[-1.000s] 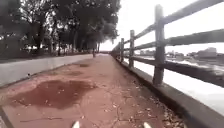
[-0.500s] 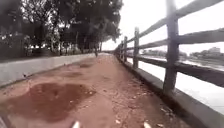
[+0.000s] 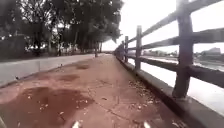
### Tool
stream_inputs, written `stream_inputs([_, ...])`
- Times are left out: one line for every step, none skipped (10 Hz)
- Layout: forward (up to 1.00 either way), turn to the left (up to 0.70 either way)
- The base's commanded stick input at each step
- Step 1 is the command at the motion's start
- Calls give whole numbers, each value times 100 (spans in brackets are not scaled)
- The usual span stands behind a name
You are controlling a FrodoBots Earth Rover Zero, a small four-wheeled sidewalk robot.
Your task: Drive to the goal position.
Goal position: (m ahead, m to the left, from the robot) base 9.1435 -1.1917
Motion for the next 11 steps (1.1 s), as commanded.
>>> stream_inputs([50, 0])
stream_inputs([50, 0])
stream_inputs([50, 0])
stream_inputs([50, 0])
stream_inputs([50, 0])
stream_inputs([50, 0])
stream_inputs([50, 0])
stream_inputs([50, 0])
stream_inputs([50, 0])
stream_inputs([50, 0])
stream_inputs([50, 0])
